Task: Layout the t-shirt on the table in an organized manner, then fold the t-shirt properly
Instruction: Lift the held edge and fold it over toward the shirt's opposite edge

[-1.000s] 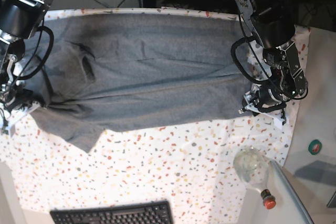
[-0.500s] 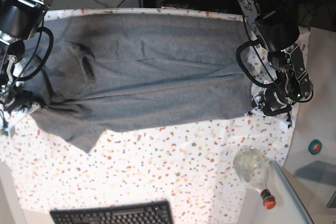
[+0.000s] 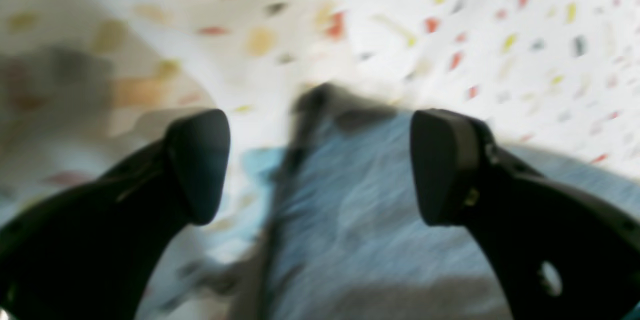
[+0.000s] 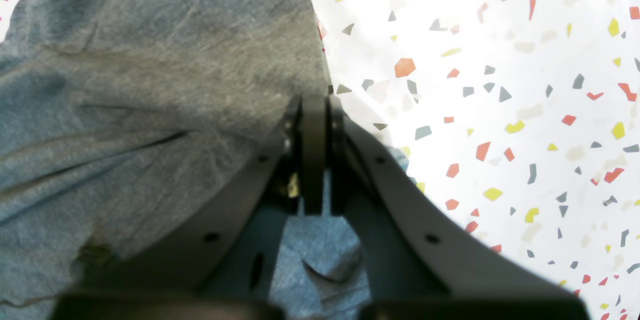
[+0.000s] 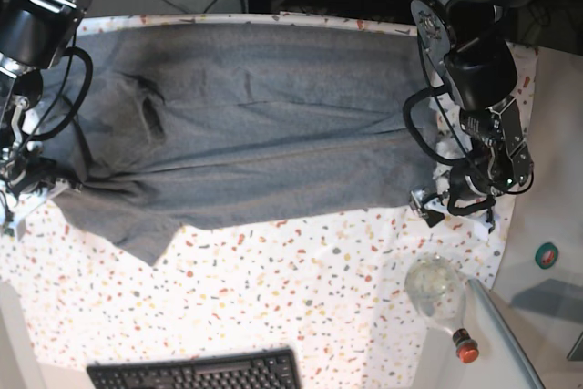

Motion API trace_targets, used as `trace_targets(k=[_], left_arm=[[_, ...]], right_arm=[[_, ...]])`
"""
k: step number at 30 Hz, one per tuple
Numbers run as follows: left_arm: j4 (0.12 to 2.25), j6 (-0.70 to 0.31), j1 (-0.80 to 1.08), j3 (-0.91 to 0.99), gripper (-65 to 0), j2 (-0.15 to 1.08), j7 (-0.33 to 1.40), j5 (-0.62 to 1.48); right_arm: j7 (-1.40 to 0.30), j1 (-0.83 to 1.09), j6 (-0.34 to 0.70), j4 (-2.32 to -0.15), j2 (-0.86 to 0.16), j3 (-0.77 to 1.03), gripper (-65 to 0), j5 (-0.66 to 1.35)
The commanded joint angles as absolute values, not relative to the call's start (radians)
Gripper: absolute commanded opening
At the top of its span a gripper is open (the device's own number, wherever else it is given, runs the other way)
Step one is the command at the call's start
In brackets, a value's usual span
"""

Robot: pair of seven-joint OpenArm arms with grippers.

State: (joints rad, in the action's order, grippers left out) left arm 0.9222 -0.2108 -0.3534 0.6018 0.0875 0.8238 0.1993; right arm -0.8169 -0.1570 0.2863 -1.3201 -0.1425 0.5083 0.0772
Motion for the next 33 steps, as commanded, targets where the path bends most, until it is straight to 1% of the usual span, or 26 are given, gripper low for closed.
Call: trace_targets(k=[1,4,7,8,10,12,14,19,23,26,29,33], left_arm=[[0.905,-0.216,-0.380,0.601,-15.1,0.096,0.785,0.205],[0.831,-0.216,-0.394,0.599,-22.1,0.096,0.743,0.203],[0.803,-0.216,-0.387,0.599,-32.6,0.096,0.737,0.203],[0.805,-0.216,-0.384,0.599,-37.2,0.096,0.737,0.203],[0.805,-0.216,-0.383,0.599,-48.5,0.097,0.737,0.202],[0.805,-0.216,-0.383,0.599,-65.0,0.099,0.737,0.202],[0.805,-0.216,-0.387,0.599,-65.0,0.111,0.737,0.203],[0.819,-0.220,-0.432,0.599,-65.0,0.116,0.739,0.203],[0.820,-0.220,-0.507,0.599,-65.0,0.117,0.745,0.206],[0.820,-0.220,-0.568,0.598,-65.0,0.110,0.746,0.203],[0.817,-0.220,-0.610,0.504,-65.0,0.108,0.746,0.213],[0.832,-0.220,-0.627,0.364,-65.0,0.097,0.742,0.216]], right_arm=[[-0.802,-0.180,0.289,-1.343,-0.157,0.510,-65.0,0.084],[-0.802,-0.180,0.289,-1.343,-0.157,0.510,-65.0,0.084],[-0.802,-0.180,0.289,-1.343,-0.157,0.510,-65.0,0.084],[-0.802,-0.180,0.289,-1.343,-0.157,0.510,-65.0,0.084],[-0.802,-0.180,0.289,-1.343,-0.159,0.510,-65.0,0.084],[-0.802,-0.180,0.289,-1.343,-0.159,0.510,-65.0,0.084],[-0.789,-0.180,0.289,-1.337,-0.159,0.510,-65.0,0.084],[-0.665,-0.196,0.289,-1.282,-0.156,0.509,-65.0,0.084],[-0.567,-0.265,0.291,-1.139,-0.185,0.507,-65.0,0.081],[-0.461,-0.317,0.291,-1.018,-0.225,0.446,-65.0,0.081],[-0.349,-0.354,0.289,-0.926,-0.263,0.378,-65.0,0.081],[-0.262,-0.407,0.289,-0.834,-0.302,0.355,-65.0,0.081]])
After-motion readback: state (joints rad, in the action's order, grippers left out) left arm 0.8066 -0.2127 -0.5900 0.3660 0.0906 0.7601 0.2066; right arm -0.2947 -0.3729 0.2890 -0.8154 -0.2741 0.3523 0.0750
